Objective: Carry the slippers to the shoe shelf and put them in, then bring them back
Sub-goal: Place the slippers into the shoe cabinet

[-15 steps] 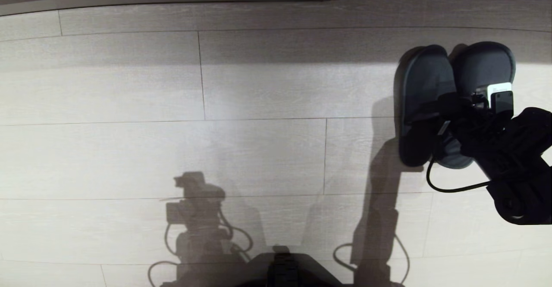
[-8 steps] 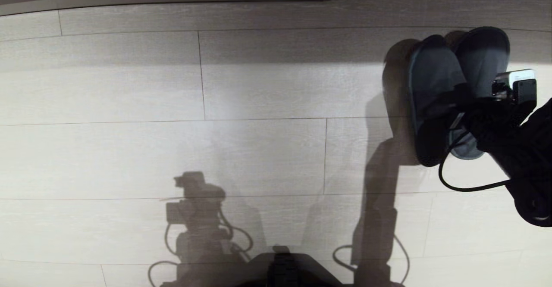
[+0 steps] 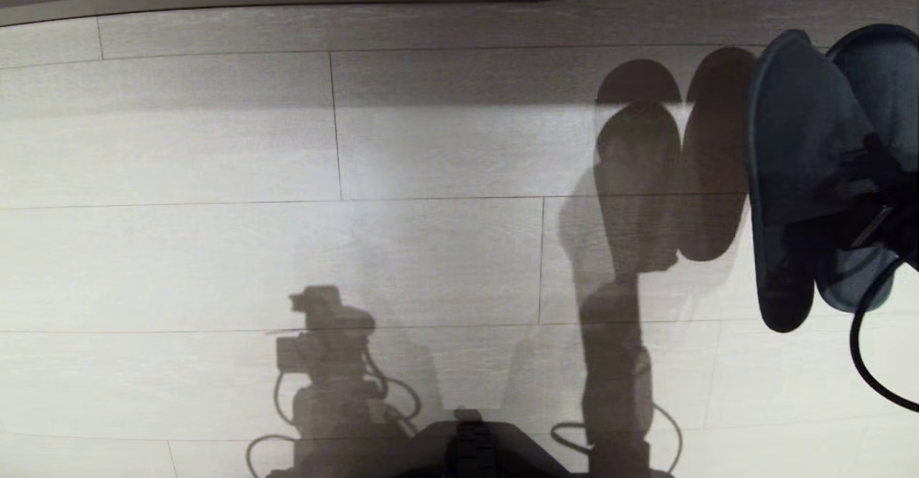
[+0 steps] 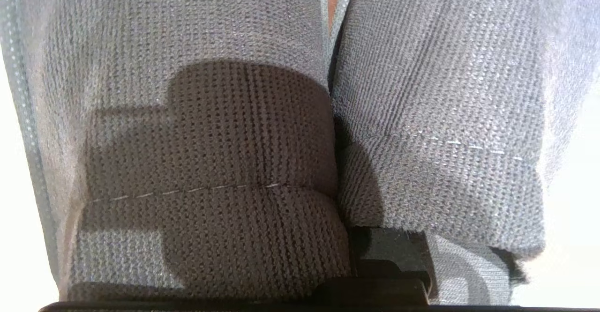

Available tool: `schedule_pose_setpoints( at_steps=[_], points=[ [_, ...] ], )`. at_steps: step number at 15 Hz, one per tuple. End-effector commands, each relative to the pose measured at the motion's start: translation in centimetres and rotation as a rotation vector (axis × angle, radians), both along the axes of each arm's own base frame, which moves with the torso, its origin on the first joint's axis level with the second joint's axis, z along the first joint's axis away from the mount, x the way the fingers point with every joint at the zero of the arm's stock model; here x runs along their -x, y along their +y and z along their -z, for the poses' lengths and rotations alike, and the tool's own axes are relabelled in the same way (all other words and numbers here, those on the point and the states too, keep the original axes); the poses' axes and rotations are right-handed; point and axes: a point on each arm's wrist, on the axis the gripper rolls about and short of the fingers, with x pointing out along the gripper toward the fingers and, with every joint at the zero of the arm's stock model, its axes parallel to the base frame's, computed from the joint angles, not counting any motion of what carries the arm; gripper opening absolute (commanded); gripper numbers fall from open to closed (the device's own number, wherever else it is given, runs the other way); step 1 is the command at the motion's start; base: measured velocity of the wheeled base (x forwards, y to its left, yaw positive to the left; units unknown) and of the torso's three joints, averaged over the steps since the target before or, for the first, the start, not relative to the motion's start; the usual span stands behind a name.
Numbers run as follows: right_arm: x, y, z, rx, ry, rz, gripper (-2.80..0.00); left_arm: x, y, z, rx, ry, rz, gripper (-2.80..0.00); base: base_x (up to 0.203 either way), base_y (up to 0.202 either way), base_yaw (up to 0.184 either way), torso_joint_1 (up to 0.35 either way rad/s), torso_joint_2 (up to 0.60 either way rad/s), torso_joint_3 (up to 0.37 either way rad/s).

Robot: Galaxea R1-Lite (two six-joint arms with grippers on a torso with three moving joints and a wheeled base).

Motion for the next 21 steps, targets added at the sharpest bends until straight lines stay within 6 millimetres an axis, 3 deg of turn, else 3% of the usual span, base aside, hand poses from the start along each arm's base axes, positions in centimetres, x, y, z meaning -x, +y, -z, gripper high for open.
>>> schedule_pose_setpoints(
  at_steps=[1,8,11,17,21],
  points=[
    [5.1,0.6,-1.1,0.011,-0.066,-0.003,-2.80,0.0,0.0,0.0,0.001,-0.002,-0.001,-2.80,0.000,0.000,0.000,0.000,0.00,0.000],
    [16.8,1.9,3.3,0.010,0.007,-0.014,-2.80,0.0,0.0,0.0,0.010,-0.002,-0.004,-2.80,0.000,0.000,0.000,0.000,0.00,0.000],
    [20.2,2.3,5.6,0.012,0.034,-0.061,-2.80,0.0,0.0,0.0,0.008,-0.002,-0.004,-2.80,0.000,0.000,0.000,0.000,0.00,0.000],
    [21.7,2.2,7.0,0.002,0.068,-0.176,-2.80,0.0,0.0,0.0,0.008,-0.002,-0.004,-2.80,0.000,0.000,0.000,0.000,0.00,0.000],
    [22.2,2.2,12.5,-0.001,0.106,-0.145,-2.80,0.0,0.0,0.0,0.010,-0.002,-0.004,-2.80,0.000,0.000,0.000,0.000,0.00,0.000]
  ],
)
